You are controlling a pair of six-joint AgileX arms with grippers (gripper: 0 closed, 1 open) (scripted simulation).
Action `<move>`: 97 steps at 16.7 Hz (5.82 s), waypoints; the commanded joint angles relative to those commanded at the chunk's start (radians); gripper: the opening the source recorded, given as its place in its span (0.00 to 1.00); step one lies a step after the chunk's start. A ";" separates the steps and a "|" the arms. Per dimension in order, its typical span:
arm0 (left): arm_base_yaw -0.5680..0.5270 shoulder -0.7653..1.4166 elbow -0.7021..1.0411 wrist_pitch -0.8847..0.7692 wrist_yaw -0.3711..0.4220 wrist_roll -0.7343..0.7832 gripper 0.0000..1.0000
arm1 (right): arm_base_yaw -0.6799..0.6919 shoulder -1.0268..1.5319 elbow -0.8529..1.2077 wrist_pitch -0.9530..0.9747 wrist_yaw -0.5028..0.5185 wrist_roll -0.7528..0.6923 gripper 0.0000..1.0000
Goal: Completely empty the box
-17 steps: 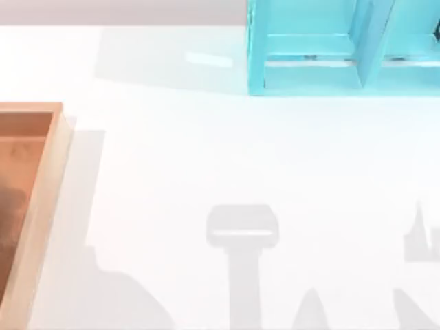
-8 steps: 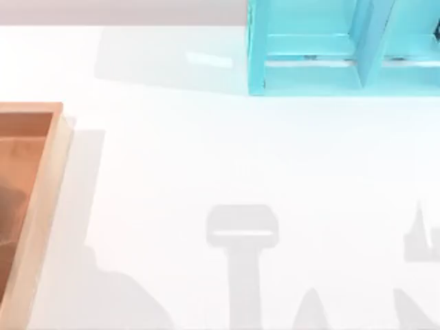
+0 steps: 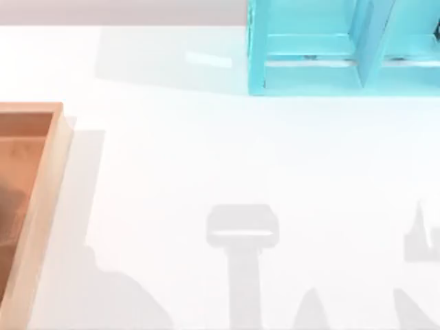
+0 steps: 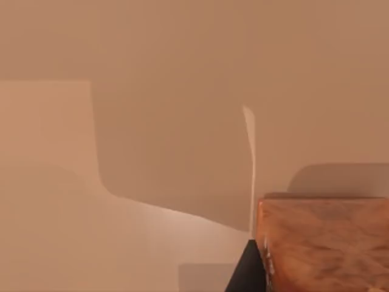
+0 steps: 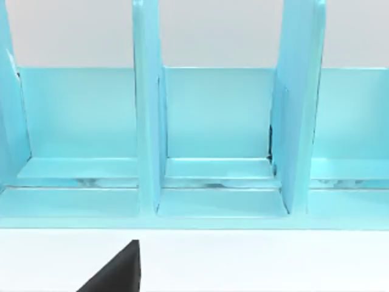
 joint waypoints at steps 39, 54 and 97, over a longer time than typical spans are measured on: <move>-0.781 0.812 1.457 -0.640 0.010 -0.759 0.00 | 0.000 0.000 0.000 0.000 0.000 0.000 1.00; -0.816 0.851 1.337 -0.483 0.005 -0.799 0.00 | 0.000 0.000 0.000 0.000 0.000 0.000 1.00; -0.817 0.934 1.792 -0.857 0.006 -0.801 1.00 | 0.000 0.000 0.000 0.000 0.000 0.000 1.00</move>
